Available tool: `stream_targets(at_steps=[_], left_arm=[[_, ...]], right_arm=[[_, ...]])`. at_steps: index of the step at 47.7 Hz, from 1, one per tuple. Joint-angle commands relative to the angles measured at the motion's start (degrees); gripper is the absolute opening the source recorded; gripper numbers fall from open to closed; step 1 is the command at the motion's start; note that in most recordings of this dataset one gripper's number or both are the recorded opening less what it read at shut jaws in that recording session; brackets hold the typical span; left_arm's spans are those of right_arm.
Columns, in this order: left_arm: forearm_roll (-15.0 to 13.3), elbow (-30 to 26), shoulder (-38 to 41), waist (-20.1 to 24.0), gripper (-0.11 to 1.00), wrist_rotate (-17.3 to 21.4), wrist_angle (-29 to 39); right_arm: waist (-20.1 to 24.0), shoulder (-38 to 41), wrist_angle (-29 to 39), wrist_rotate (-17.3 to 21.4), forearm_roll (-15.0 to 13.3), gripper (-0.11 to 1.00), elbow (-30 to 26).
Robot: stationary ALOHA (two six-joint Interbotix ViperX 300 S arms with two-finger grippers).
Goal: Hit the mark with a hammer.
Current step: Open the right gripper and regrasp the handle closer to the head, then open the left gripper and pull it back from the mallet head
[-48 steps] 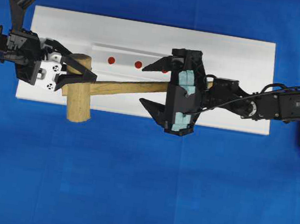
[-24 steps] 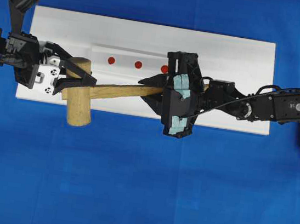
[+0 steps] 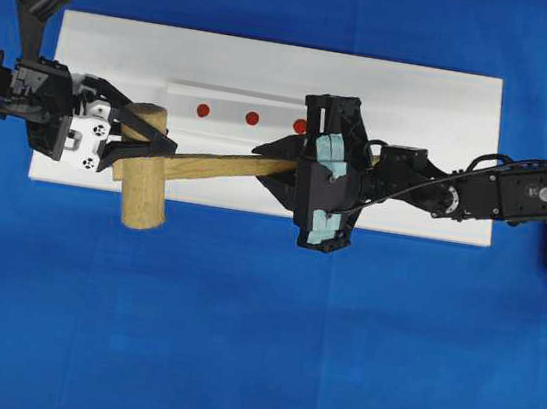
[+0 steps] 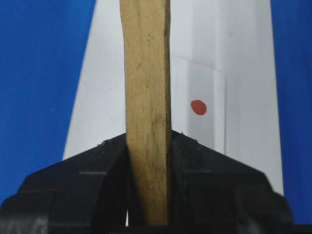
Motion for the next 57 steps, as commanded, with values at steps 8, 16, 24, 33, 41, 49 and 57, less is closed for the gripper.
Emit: stream_targets(at_steps=[8, 16, 24, 33, 41, 49, 57], left_arm=[[0.1, -1.8, -0.9, 0.0, 0.62, -0.1, -0.4], [0.1, -1.9, -1.0, 0.0, 0.92, -0.1, 1.4], [0.1, -1.1, -2.8, -0.1, 0.89, -0.2, 4.0], [0.1, 1.8, -7.9, -0.1, 0.89, -0.2, 5.7], [0.3, 4.5, -13.2, -0.1, 0.89, 0.5, 6.2], [0.4, 6.6, -18.8, 0.0, 0.89, 0.9, 9.4], [0.4, 7.4, -21.1, 0.6, 0.89, 1.0, 11.0]], right_arm=[[-0.3, -0.8, 0.3, 0.4, 0.4, 0.08, -1.3], [-0.3, -2.3, 0.3, 0.4, 1.4, 0.08, -0.4], [-0.1, -5.4, 0.4, 0.4, 3.1, 0.08, 2.3], [0.3, -10.0, 0.4, 0.4, 4.8, 0.08, 6.4], [0.3, -13.2, 0.4, 0.5, 6.5, 0.08, 9.3], [0.4, -15.1, 0.4, 0.4, 8.1, 0.08, 11.4], [0.4, -15.7, 0.4, 0.4, 8.6, 0.08, 12.0]])
